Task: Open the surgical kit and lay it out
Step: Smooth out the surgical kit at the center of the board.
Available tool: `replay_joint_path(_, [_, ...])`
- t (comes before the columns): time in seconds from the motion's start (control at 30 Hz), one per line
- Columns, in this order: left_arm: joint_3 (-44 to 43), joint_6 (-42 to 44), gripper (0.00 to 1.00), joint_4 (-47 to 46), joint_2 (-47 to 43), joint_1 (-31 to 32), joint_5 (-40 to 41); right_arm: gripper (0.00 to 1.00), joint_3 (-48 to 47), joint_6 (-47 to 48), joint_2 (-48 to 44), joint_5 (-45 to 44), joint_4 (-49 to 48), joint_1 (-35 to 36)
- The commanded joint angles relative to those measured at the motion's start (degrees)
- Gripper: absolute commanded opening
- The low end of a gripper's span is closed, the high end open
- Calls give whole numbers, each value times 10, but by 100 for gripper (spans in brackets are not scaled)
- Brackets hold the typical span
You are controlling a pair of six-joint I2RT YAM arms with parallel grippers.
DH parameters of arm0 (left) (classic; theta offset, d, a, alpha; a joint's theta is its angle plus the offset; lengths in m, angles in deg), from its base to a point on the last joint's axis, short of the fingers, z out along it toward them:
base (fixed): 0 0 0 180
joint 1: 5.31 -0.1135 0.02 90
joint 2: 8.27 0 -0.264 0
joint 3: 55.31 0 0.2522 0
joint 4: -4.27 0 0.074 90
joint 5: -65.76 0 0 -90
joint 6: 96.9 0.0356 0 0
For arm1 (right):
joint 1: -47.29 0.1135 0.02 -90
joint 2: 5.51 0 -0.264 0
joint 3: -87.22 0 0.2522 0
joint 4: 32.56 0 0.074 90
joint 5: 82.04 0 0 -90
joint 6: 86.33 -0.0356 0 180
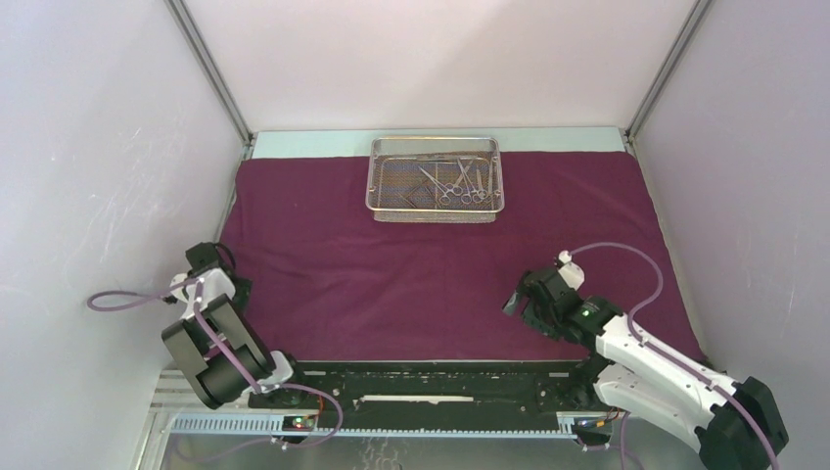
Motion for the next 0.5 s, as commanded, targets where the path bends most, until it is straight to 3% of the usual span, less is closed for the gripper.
replay_joint_path(0.0, [30, -9, 88, 18, -52, -4, 13, 93, -79, 95, 32, -16, 3, 7])
replay_joint_path(0.13, [34, -2, 88, 16, -106, 11, 6, 92, -147, 157, 116, -31, -7, 50])
replay_joint_path(0.23, [11, 28, 90, 17, -143, 68, 2, 88, -191, 175, 192, -37, -17, 106])
replay_joint_path(0.4, [-32, 82, 91, 14, -170, 182, -45, 67, -239, 171, 312, -40, -43, 170])
replay_joint_path(0.47, [-41, 101, 91, 15, -171, 221, -63, 64, -258, 163, 349, -46, -44, 197])
